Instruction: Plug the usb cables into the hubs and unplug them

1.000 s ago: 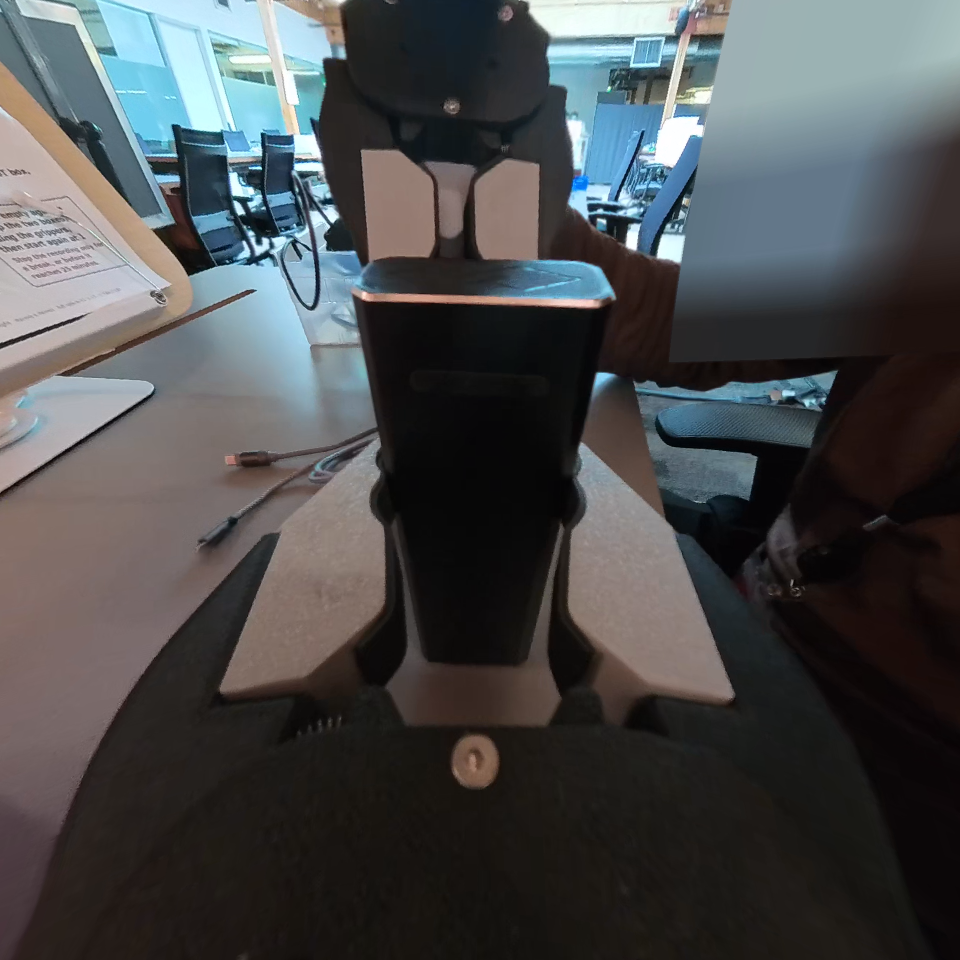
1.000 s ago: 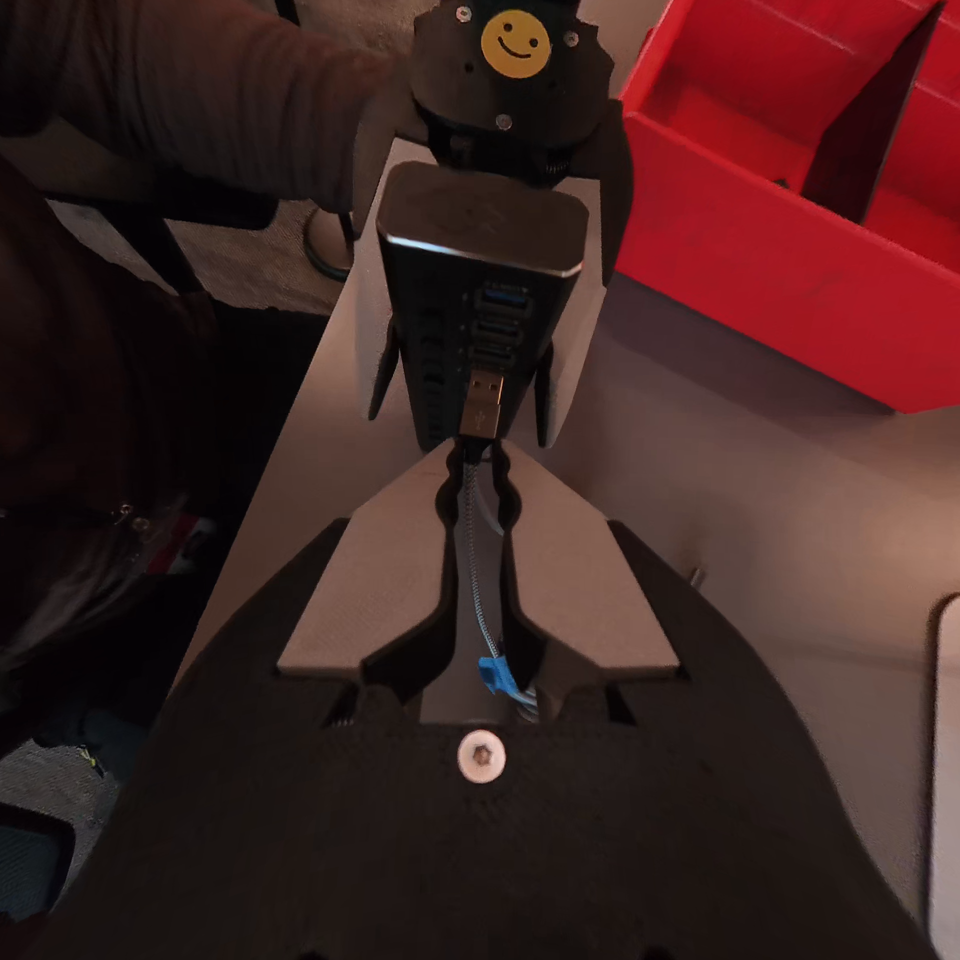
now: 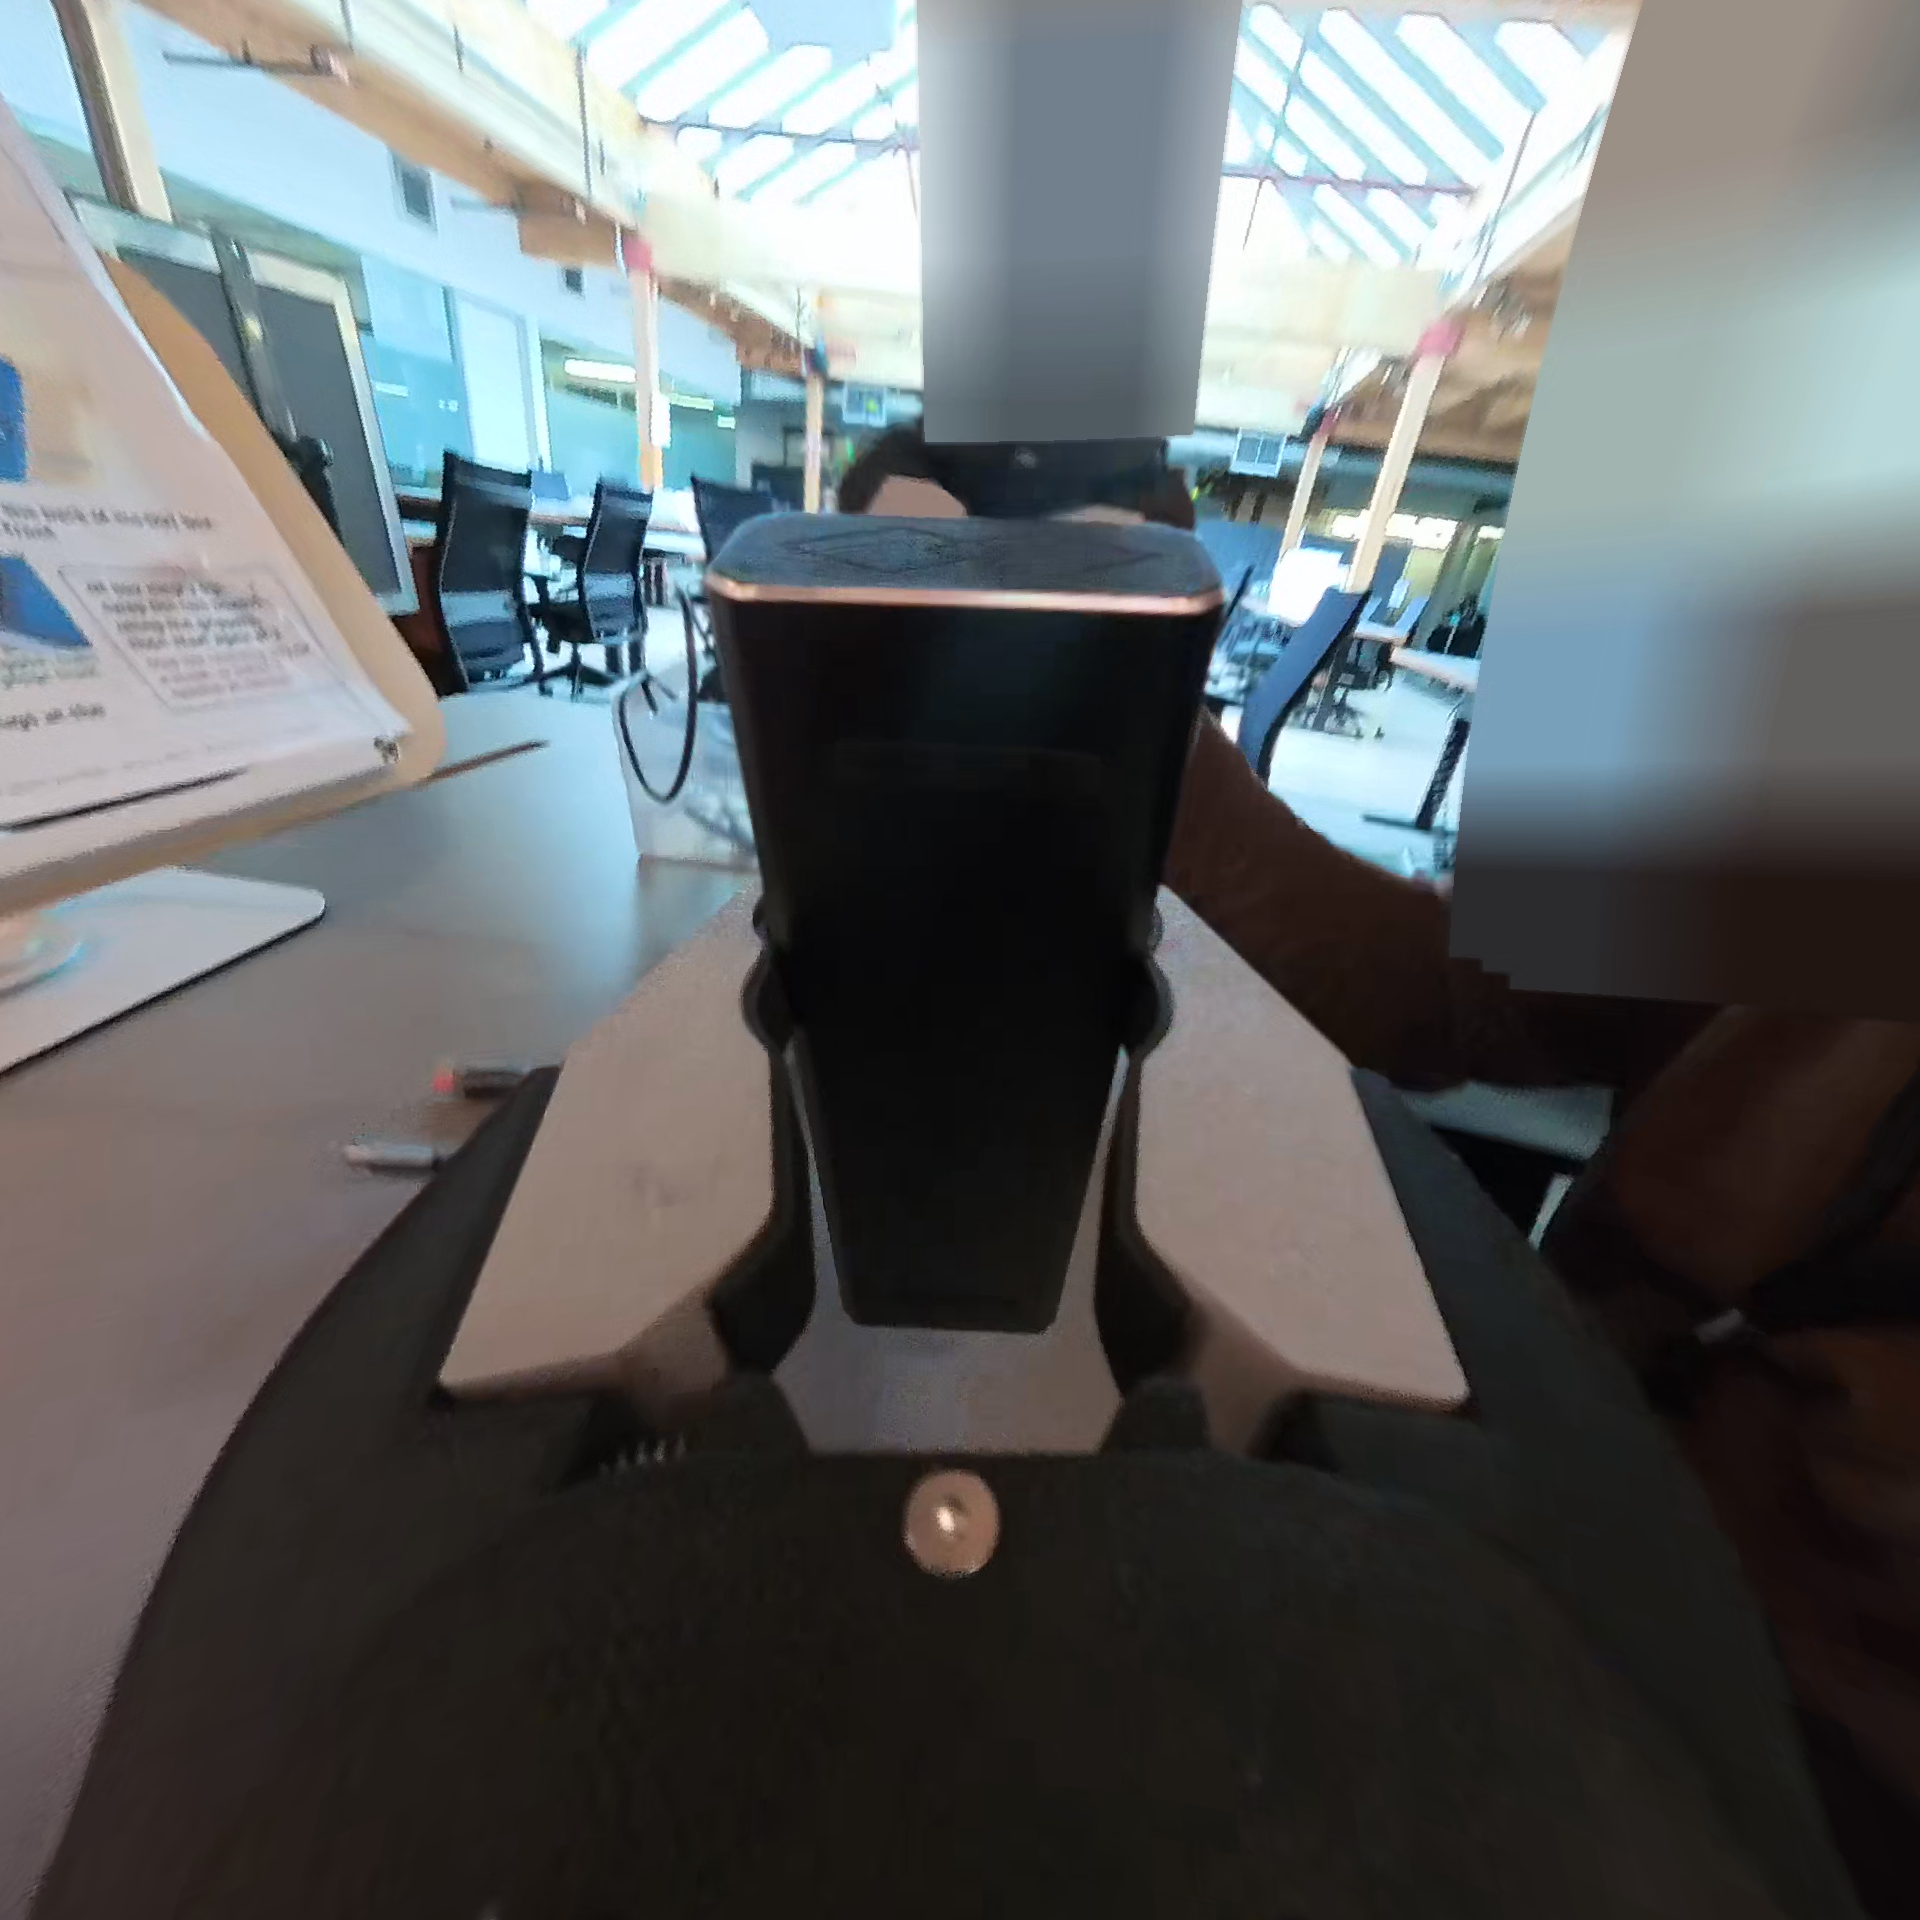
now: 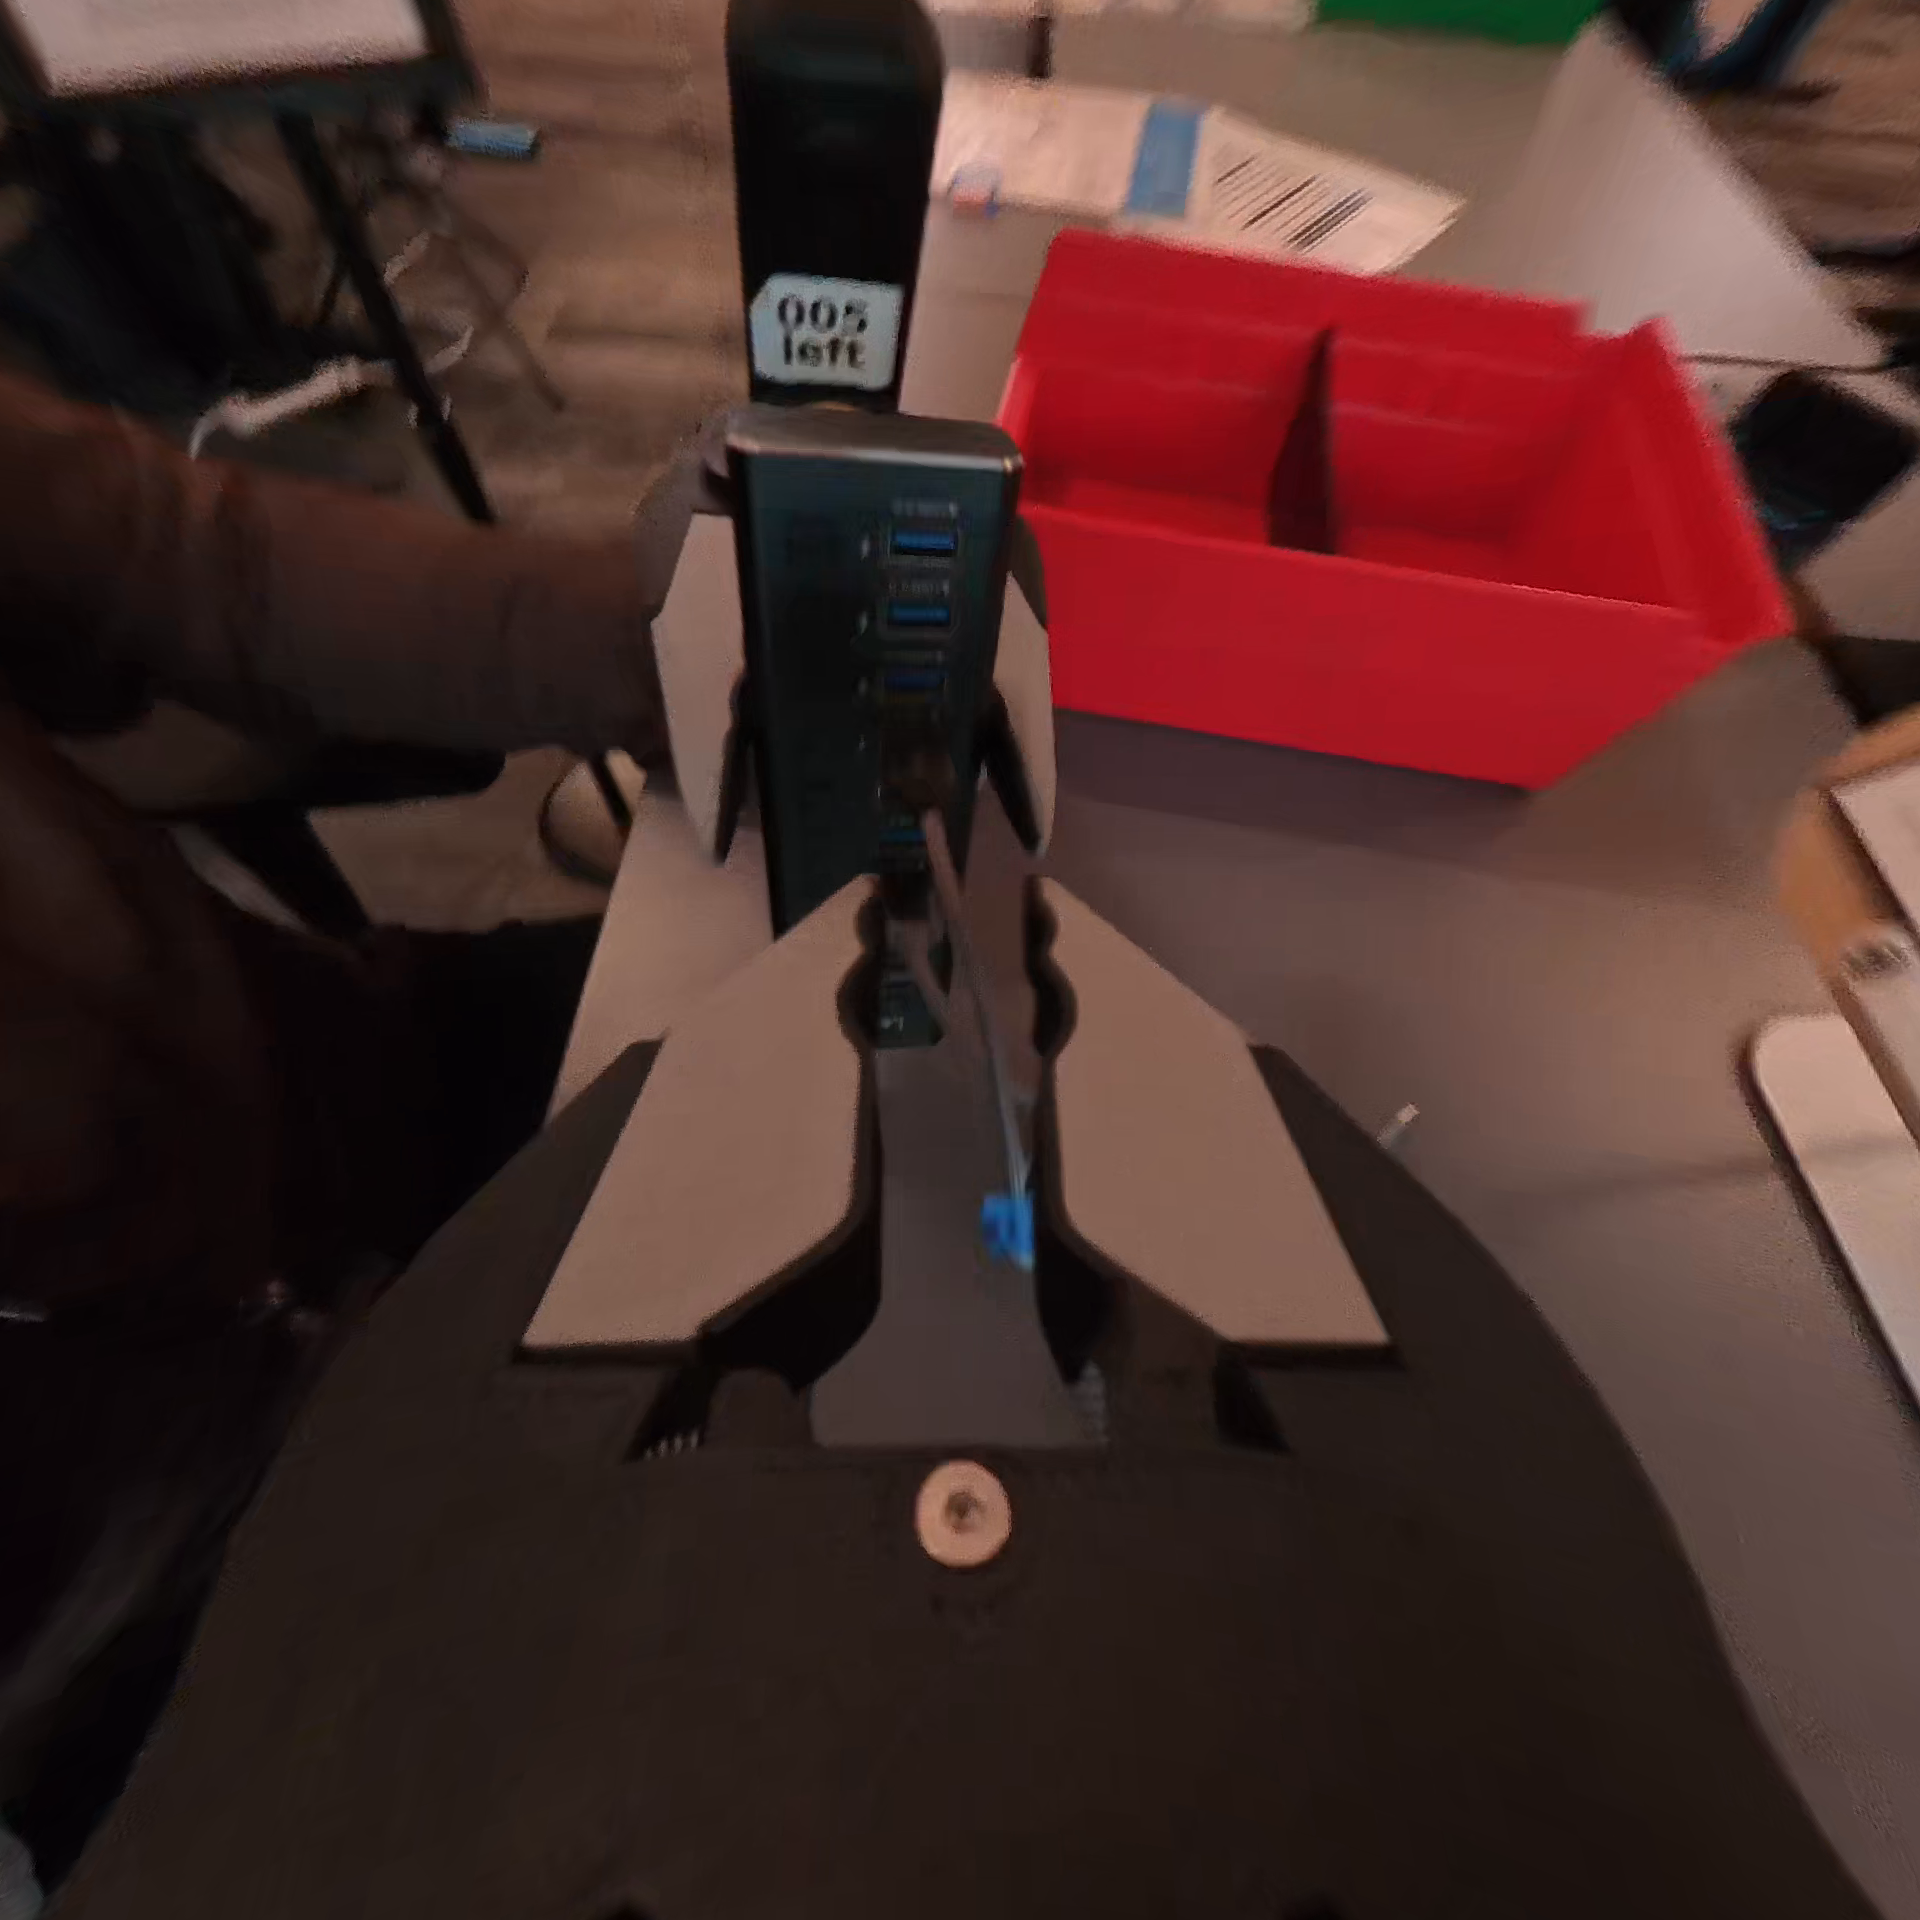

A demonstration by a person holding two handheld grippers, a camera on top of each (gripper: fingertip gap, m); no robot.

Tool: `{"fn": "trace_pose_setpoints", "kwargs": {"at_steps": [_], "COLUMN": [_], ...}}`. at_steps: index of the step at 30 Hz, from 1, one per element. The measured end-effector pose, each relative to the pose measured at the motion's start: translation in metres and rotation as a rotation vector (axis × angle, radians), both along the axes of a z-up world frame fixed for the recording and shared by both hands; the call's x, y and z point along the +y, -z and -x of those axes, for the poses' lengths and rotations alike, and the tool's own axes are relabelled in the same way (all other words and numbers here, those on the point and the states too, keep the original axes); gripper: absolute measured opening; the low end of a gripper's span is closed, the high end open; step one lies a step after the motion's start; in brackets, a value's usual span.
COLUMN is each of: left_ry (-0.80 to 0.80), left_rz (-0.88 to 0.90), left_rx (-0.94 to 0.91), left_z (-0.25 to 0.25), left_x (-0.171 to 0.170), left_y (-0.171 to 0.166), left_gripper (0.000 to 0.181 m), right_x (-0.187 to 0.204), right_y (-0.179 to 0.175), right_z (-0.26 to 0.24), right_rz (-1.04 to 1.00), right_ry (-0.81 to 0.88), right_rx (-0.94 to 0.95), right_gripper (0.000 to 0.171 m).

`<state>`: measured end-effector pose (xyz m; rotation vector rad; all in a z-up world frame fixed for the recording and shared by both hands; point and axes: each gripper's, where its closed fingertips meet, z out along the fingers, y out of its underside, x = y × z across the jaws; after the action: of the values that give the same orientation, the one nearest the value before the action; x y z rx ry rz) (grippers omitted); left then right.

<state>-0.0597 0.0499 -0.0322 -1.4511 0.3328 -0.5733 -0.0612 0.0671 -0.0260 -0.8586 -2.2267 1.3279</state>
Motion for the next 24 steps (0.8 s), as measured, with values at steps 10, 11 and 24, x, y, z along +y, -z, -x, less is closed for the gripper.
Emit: {"fn": "trace_pose_setpoints", "kwargs": {"at_steps": [10,11,24], "left_ry": [0.059,0.064,0.175], "left_rz": [-0.162,-0.162,0.027], "left_rx": [-0.120,-0.115,-0.158], "left_z": [-0.033,-0.040,-0.074], "left_x": [0.010,0.012,0.029], "left_y": [-0.065,-0.067,-0.042], "left_gripper": [0.063,0.062,0.062], "right_x": [-0.017,-0.022,-0.050], "right_y": [0.012,0.013,0.028], "right_z": [-0.047,-0.044,-0.033], "right_rz": [0.192,0.207,0.472], "right_ry": [0.235,0.229,0.059], "right_rx": [0.044,0.058,0.156], "right_gripper": [0.081,0.083,0.066]}}
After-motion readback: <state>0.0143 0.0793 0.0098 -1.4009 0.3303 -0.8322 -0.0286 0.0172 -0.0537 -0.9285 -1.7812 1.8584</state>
